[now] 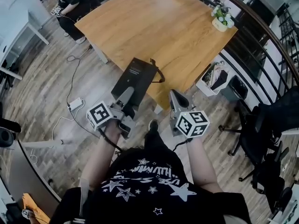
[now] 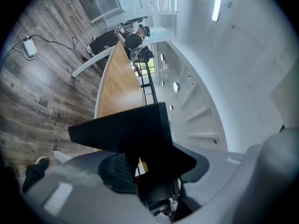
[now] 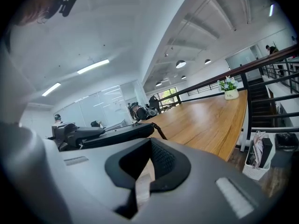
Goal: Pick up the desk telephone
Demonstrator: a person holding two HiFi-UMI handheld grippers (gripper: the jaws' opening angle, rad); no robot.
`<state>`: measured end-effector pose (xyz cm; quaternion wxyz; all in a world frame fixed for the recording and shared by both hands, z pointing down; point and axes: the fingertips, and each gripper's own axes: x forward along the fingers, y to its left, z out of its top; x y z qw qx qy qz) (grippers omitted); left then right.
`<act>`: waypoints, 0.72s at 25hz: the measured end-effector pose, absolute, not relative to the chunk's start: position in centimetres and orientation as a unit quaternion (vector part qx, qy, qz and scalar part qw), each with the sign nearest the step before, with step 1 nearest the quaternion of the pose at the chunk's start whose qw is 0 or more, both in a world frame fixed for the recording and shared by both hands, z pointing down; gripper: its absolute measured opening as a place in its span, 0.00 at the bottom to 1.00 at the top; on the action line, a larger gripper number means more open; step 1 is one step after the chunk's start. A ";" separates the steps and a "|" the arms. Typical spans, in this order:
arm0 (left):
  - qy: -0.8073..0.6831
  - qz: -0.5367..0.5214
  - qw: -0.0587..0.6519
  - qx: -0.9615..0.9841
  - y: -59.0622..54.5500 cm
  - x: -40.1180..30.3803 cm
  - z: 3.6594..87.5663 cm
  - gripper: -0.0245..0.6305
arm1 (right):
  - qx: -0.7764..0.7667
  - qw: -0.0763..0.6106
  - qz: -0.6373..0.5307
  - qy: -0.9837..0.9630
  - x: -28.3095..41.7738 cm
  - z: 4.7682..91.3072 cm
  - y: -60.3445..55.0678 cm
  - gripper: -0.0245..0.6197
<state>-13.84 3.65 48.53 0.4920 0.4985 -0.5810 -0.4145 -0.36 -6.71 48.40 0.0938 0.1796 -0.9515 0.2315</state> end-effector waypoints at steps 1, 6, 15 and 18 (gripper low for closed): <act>-0.581 -0.415 0.491 0.500 4.5 -13.5 48.4 0.35 | 0.180 0.093 0.230 -0.952 0.0 48.3 -5.9 0.04; -0.573 -0.424 0.486 0.506 8.2 -12.2 48.2 0.35 | 0.182 0.089 0.224 -0.953 1.5 48.1 -2.1 0.04; -0.570 -0.424 0.477 0.517 13.7 -10.4 47.8 0.35 | 0.183 0.084 0.218 -0.955 3.3 47.5 3.3 0.04; -0.568 -0.429 0.475 0.518 15.4 -10.7 48.1 0.35 | 0.181 0.083 0.211 -0.957 2.9 47.4 5.0 0.04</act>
